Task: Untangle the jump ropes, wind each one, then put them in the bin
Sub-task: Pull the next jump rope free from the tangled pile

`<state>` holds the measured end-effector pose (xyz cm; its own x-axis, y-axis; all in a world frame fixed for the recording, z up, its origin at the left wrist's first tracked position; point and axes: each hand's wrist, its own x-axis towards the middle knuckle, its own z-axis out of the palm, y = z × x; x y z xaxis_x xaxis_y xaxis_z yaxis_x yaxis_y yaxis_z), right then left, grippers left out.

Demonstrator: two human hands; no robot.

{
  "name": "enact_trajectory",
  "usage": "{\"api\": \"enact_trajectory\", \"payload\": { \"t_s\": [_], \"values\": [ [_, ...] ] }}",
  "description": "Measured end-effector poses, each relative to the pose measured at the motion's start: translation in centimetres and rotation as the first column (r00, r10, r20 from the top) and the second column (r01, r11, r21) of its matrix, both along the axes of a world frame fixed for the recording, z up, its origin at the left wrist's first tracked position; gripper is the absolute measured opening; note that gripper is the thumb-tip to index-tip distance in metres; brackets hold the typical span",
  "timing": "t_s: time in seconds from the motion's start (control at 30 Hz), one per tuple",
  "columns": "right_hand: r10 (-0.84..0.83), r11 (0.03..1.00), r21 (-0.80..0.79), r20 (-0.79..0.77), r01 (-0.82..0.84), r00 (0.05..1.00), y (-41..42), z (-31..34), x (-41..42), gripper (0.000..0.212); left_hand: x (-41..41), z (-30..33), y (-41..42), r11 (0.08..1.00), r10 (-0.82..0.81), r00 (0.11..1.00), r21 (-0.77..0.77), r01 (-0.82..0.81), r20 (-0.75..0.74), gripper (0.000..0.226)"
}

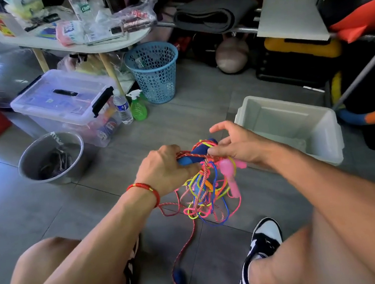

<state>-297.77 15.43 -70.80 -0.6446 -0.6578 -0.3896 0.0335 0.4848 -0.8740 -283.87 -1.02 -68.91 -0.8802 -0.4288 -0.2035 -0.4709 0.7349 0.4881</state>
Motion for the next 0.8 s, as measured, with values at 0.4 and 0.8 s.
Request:
{"api": "enact_trajectory", "payload": {
  "t_s": [0.4, 0.8],
  "values": [
    [0.345, 0.930, 0.302, -0.528, -0.208, 0.776, -1.0, 0.7, 0.5, 0.030, 1.0, 1.7, -2.6, 0.986, -0.109, 0.994, -0.124, 0.112, 0.030, 0.033],
    [0.470, 0.876, 0.350, -0.455, -0.333, 0.757, -0.6, -0.8, -2.5, 0.019, 2.1, 2.7, -4.2, 0.940, -0.327, 0.938, 0.147, 0.309, 0.115, 0.018]
  ]
}}
